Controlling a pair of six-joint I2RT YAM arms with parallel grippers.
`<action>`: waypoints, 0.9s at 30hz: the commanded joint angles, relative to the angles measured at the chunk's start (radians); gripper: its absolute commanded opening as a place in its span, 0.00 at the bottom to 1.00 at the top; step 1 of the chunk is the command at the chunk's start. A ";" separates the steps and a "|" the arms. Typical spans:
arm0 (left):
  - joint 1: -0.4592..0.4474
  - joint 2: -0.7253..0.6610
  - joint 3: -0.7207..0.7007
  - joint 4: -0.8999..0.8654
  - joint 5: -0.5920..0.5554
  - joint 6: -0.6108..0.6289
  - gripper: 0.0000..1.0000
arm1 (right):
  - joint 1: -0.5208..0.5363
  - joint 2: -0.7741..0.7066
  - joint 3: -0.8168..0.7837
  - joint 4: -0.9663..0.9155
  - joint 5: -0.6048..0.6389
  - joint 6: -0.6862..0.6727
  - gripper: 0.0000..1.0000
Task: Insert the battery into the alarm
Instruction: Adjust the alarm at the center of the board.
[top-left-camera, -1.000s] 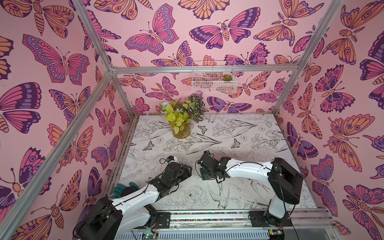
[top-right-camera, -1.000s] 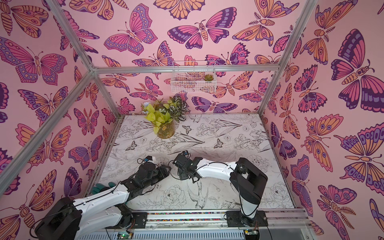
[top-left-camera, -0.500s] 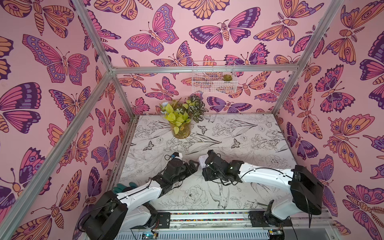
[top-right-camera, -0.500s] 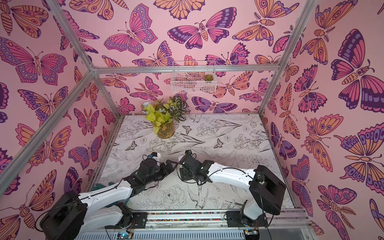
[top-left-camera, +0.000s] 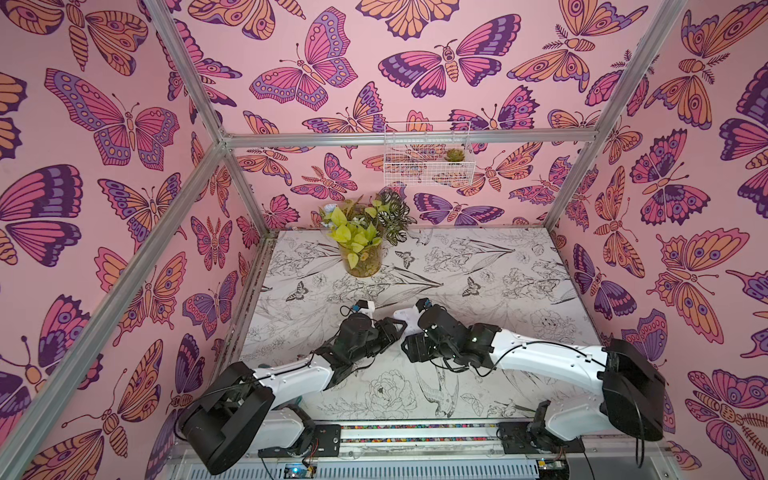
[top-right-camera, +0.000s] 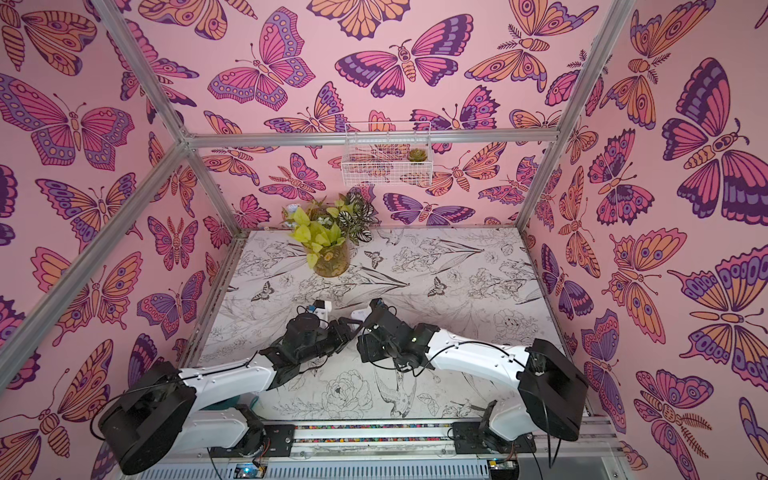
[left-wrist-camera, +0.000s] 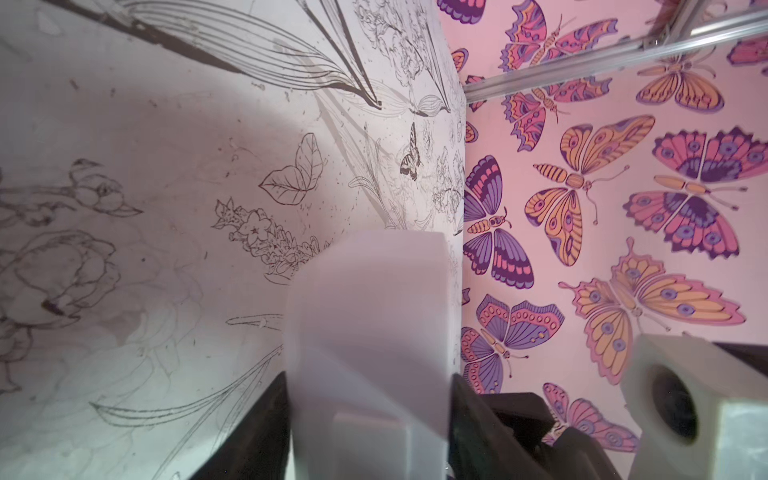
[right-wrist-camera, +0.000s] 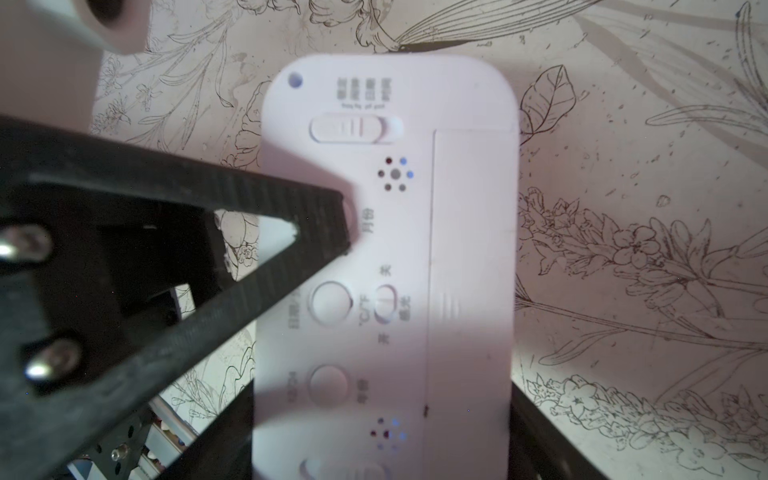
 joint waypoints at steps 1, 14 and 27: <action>-0.003 0.000 -0.003 0.027 0.004 0.006 0.44 | 0.001 -0.032 0.005 0.061 -0.023 -0.004 0.60; -0.003 -0.107 0.293 -0.813 -0.248 0.413 0.13 | -0.012 -0.204 -0.068 0.065 0.083 -0.043 0.94; -0.072 0.218 0.720 -1.510 -0.715 0.576 0.00 | -0.074 -0.383 -0.144 -0.183 0.529 0.039 0.94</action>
